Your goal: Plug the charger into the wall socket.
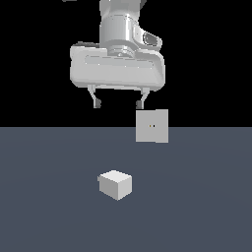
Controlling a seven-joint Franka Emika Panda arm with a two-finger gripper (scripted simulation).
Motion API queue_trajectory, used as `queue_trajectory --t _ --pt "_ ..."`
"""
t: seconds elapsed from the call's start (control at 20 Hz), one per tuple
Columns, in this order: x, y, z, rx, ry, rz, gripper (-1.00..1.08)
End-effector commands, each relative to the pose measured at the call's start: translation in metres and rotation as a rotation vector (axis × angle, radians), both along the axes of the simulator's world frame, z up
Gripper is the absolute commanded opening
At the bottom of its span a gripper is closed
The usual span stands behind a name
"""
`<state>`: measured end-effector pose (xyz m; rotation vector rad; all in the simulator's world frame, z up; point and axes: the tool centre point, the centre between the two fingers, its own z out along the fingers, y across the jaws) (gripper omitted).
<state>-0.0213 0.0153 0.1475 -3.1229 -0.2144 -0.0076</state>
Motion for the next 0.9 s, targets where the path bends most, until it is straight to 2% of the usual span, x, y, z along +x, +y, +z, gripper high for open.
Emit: queue_trajectory --t 0.0,0.85 --pt "-0.007 0.003 -0.007 0.001 -0.003 0.062 1.00" --pt "-0.065 0.008 -0.062 0.007 -0.030 0.526 1.00"
